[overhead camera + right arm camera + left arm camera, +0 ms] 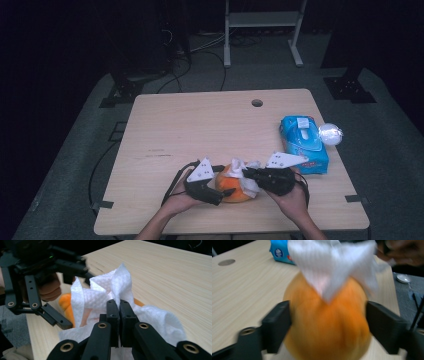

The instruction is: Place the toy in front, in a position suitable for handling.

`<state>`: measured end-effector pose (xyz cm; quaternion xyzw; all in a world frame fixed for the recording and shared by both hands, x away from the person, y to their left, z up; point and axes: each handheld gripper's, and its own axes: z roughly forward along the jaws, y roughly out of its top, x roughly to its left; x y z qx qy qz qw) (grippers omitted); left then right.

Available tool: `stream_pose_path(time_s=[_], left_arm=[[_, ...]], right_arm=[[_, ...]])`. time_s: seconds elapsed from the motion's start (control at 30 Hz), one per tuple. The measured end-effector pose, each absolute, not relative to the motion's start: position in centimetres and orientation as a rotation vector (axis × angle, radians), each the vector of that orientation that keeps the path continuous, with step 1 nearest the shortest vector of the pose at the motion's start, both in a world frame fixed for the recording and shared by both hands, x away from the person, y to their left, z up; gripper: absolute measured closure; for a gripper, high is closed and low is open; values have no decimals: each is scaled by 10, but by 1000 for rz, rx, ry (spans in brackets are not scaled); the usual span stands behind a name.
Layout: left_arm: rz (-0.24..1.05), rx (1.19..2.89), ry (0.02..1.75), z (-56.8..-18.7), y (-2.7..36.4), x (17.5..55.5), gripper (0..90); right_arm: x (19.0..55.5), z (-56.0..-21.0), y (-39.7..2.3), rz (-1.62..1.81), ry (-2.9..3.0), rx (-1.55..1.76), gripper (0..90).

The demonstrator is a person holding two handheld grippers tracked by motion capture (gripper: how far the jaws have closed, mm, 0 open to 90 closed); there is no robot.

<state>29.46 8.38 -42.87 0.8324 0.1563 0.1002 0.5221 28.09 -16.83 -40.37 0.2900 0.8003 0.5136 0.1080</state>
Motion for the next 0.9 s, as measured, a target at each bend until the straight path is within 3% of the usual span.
stream_pose_path(time_s=[0.07, 0.13, 0.2, 0.43, 0.5, 0.63, 0.73, 0.77, 0.9], left_arm=[[275, 2011, 356, -428, 81, 293, 202], [291, 2020, 345, -428, 84, 292, 322], [280, 2029, 358, -429, 88, 294, 361], [213, 2025, 387, -432, 102, 300, 364], [173, 2018, 412, -431, 103, 303, 335], [58, 1988, 527, -427, 101, 310, 124], [54, 2006, 530, -428, 98, 312, 82], [57, 2014, 512, -428, 99, 311, 97], [150, 2011, 480, -426, 95, 304, 325]], right_arm=[[279, -403, -163, 1520, 2367, 827, 868], [278, -401, -163, 1496, 2362, 813, 868], [281, -401, -169, 1496, 2348, 853, 868], [293, -415, -192, 1394, 2348, 979, 867], [293, -416, -193, 1410, 2354, 991, 868], [288, -414, -187, 1438, 2374, 948, 867], [283, -412, -181, 1523, 2408, 910, 866], [280, -411, -179, 1518, 2412, 899, 866], [282, -408, -179, 1553, 2381, 912, 868]])
